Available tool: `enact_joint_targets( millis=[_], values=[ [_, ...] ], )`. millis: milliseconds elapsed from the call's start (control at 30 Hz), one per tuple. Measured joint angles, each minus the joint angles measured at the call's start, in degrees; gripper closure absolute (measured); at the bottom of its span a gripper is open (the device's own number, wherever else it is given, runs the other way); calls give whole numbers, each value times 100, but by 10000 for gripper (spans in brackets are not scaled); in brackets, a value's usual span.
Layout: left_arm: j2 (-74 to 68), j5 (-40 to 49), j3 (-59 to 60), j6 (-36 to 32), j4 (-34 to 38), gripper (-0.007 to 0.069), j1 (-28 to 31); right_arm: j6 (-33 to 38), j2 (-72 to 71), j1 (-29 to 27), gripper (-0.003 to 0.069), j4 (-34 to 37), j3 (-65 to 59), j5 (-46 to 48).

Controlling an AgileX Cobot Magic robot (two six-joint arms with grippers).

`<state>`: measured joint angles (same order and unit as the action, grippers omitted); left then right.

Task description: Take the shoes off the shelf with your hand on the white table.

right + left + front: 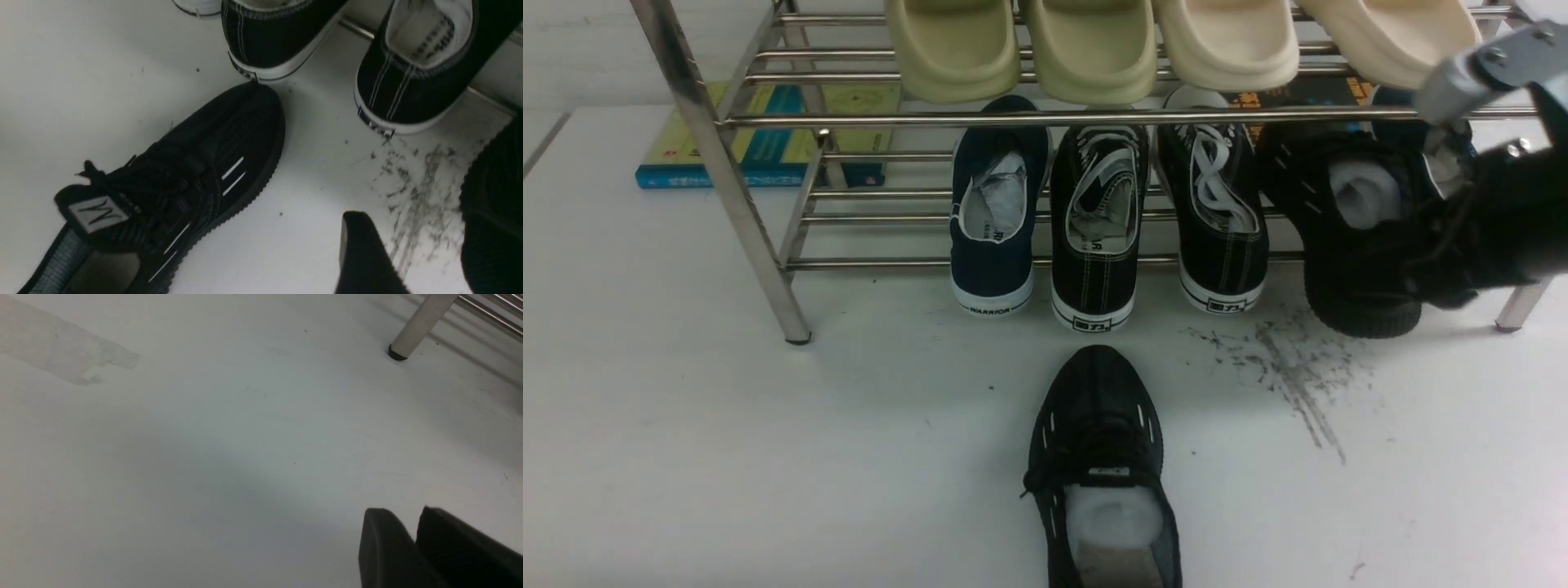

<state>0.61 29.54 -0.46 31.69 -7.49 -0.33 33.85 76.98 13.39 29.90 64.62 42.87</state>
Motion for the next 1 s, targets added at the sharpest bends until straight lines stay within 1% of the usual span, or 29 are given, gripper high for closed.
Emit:
enact_joint_targets(
  millis=[67, 100, 167, 200, 300, 367, 733, 900, 967, 1000],
  values=[
    [0, 2, 0, 0, 0, 466, 0, -295, 266, 111, 270, -329, 259, -76],
    [0, 2, 0, 0, 0, 466, 0, -330, 320, 112, 265, -360, 286, -85],
    [0, 2, 0, 0, 0, 464, 0, -790, 641, 147, 243, -780, 583, -103],
    [0, 2, 0, 0, 0, 464, 0, -823, 641, 147, 243, -810, 602, -103],
    [0, 2, 0, 0, 0, 462, 0, -1343, 993, 154, 233, -1333, 811, -170],
    [0, 7, 0, 0, 0, 459, 0, -1517, 1169, 154, 232, -1539, 837, -235],
    [0, 7, -2, 0, 0, 447, 0, -1606, 1805, 154, 232, -2027, 874, -752],
    [5, 7, -2, 0, 0, 445, 0, -1608, 2140, 154, 234, -2294, 880, -791],
    [5, 7, -2, 0, 0, 444, 0, -1613, 2239, 154, 243, -2324, 880, -791],
    [5, 7, -2, 0, 0, 444, 0, -1613, 2274, 154, 262, -2330, 880, -791]
  ],
)
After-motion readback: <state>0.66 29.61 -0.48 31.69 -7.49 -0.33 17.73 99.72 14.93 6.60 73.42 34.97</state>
